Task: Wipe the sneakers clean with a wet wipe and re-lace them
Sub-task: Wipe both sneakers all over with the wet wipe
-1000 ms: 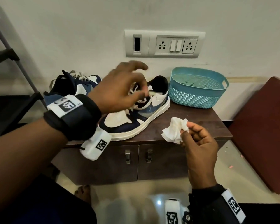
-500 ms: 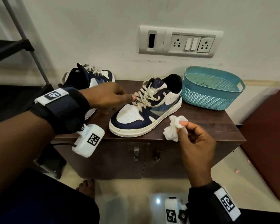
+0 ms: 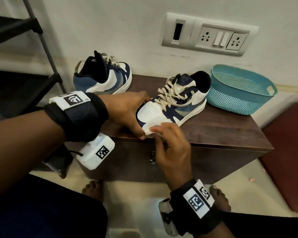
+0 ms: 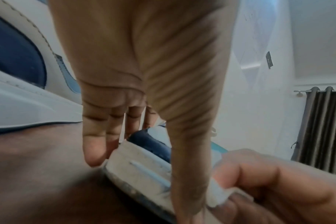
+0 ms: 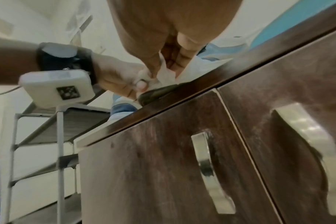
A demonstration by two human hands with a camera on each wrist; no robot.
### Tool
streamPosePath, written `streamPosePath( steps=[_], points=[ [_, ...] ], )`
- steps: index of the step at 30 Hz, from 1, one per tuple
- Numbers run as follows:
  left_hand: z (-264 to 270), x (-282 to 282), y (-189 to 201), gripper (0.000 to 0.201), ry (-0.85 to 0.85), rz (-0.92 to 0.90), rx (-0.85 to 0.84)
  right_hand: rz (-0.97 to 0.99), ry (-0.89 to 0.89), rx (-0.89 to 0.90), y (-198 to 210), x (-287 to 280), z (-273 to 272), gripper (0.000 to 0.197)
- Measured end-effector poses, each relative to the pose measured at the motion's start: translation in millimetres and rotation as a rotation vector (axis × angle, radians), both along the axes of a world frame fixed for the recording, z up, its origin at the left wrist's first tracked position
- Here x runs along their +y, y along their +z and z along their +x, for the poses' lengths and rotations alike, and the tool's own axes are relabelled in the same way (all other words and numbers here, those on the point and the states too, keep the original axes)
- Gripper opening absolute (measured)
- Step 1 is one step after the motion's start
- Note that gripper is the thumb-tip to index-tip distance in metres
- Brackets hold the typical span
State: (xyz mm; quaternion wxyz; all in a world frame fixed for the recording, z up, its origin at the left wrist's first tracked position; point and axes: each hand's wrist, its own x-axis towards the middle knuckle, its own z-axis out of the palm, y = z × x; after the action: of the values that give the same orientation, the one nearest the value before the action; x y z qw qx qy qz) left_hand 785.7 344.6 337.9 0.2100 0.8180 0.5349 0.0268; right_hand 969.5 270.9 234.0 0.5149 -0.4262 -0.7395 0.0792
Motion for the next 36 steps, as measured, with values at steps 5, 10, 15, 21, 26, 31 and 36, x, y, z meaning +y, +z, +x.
streamPosePath(
  steps=[5, 10, 15, 21, 26, 31, 36],
  points=[
    [-1.6, -2.1, 3.0, 0.106, -0.004, -0.009, 0.008, 0.037, -0.14, -0.01, 7.5, 21.8, 23.2, 0.022],
    [0.0, -3.2, 3.6, 0.103, -0.001, -0.013, -0.007, 0.061, -0.096, -0.138, 5.8, 8.7, -2.4, 0.025],
    [0.4, -2.5, 3.7, 0.105, 0.012, -0.025, -0.012, 0.017, -0.137, -0.033, 3.8, 17.9, 22.9, 0.028],
    [0.3, -1.9, 4.9, 0.095, 0.012, -0.037, -0.045, -0.058, -0.302, 0.245, 7.9, 19.1, 40.5, 0.019],
    [-3.7, 3.3, 9.7, 0.085, 0.009, -0.08, -0.089, -0.127, -0.177, 0.225, -2.7, 9.0, 27.4, 0.017],
    [-0.4, 7.5, 8.6, 0.076, -0.007, -0.061, -0.056, 0.012, 0.054, -0.166, -8.1, -10.1, 7.7, 0.032],
    [1.1, 10.0, 9.0, 0.08, 0.004, -0.051, -0.027, -0.036, -0.119, -0.011, -3.1, 17.5, 41.7, 0.028]
  ],
)
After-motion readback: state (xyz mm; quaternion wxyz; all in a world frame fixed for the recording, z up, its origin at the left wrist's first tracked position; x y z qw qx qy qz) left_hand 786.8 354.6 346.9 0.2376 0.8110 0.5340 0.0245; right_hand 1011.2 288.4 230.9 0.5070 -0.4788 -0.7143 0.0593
